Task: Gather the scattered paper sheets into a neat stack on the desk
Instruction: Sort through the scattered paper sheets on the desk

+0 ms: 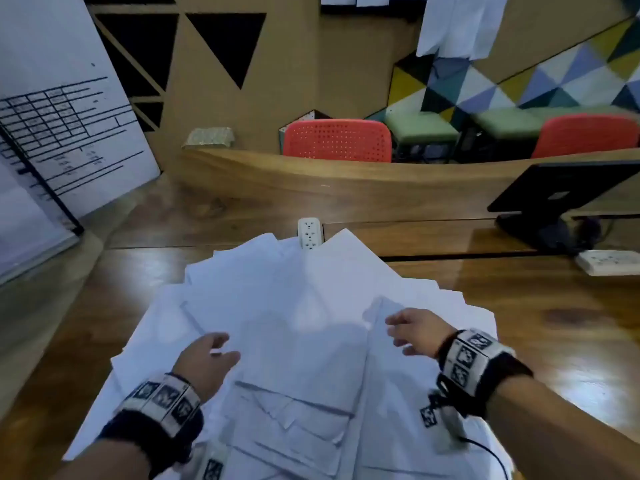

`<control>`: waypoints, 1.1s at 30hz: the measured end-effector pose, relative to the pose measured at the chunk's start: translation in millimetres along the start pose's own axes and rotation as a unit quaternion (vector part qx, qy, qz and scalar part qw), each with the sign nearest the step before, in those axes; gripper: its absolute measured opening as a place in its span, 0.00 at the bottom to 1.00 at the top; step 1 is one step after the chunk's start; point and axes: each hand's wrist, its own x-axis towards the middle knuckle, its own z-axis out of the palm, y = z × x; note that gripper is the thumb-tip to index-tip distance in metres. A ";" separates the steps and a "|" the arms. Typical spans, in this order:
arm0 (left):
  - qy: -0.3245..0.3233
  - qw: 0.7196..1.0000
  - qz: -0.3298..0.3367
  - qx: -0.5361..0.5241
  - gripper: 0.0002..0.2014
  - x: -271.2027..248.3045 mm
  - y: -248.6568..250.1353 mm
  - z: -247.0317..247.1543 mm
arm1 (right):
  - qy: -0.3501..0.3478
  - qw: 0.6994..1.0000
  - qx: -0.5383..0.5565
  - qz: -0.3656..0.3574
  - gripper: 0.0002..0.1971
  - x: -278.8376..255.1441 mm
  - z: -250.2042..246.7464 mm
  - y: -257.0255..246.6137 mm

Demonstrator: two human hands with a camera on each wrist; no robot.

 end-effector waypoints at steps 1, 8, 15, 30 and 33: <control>0.001 1.000 -0.013 0.008 0.24 12.3 4.8 7.3 | 0.009 1.000 -0.013 0.017 0.23 11.1 11.5 -2.9; -0.005 0.992 -0.115 0.044 0.33 51.3 15.5 36.7 | 0.108 0.987 0.005 0.118 0.29 39.3 63.7 -13.4; 0.013 0.983 -0.172 0.057 0.32 68.9 12.4 30.3 | 0.111 0.991 -0.054 0.054 0.13 48.9 50.9 -1.6; 0.089 0.990 -0.094 -0.048 0.07 86.4 -10.3 3.6 | 0.078 0.993 0.034 0.081 0.09 61.1 5.4 34.3; 0.129 0.987 -0.077 -0.064 0.08 81.6 -21.5 -6.7 | 0.167 0.984 -0.002 0.066 0.06 52.1 -12.1 31.4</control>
